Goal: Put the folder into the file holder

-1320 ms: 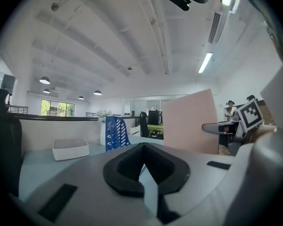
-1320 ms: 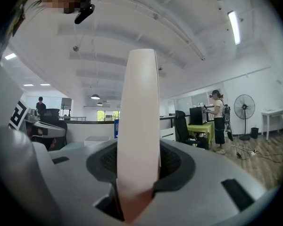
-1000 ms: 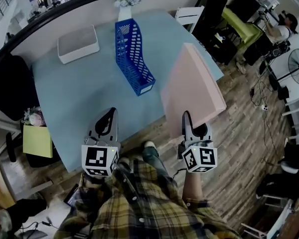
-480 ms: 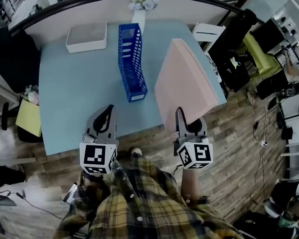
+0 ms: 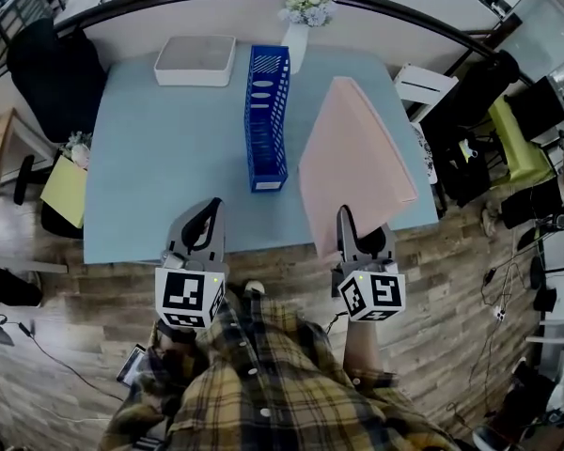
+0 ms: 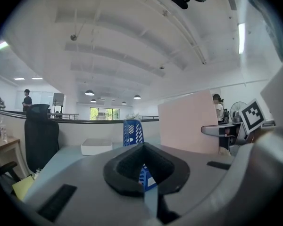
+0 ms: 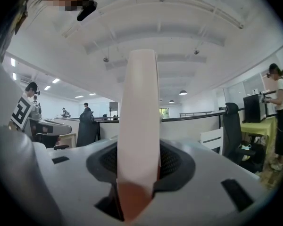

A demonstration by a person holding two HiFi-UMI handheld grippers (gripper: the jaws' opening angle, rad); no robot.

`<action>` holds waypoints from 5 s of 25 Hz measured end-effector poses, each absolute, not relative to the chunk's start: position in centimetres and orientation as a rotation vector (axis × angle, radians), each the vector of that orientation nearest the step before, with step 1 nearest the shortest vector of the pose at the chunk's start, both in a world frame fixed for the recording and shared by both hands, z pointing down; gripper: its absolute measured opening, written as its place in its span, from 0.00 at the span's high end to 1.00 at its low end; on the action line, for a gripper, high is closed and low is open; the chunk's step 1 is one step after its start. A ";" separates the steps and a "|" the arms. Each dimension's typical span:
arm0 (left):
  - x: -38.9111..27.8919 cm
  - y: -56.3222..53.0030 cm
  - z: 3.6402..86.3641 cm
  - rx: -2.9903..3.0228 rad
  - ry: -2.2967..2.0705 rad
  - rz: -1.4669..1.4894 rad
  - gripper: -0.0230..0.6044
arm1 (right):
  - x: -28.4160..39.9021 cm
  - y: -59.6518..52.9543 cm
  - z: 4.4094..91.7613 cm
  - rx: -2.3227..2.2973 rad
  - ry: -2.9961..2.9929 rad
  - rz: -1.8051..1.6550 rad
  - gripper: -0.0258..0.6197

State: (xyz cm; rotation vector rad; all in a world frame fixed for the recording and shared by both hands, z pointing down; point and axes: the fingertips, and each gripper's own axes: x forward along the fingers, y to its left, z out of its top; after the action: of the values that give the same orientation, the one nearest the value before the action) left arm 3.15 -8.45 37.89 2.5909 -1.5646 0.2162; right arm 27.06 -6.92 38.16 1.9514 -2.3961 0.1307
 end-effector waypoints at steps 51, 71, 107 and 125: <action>0.5 -10.4 38.0 2.603 -1.506 0.172 0.98 | 19.2 -10.2 31.0 1.932 -2.512 -0.092 0.70; -1.2 -10.6 39.0 2.543 -1.552 0.195 0.98 | 16.5 -15.4 32.0 2.001 -2.530 -0.105 0.70; -1.3 -17.0 42.3 2.493 -1.477 0.259 0.98 | 16.1 -23.4 35.8 2.128 -2.498 -0.054 0.70; -2.1 -17.7 43.2 2.462 -1.480 0.266 0.98 | 15.4 -24.2 39.1 2.050 -2.438 -0.020 0.70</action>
State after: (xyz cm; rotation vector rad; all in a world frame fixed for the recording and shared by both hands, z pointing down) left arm -2.06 -17.66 43.23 2.4619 -1.4802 0.2664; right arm 15.41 -24.16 39.13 2.0495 -2.4378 -0.0204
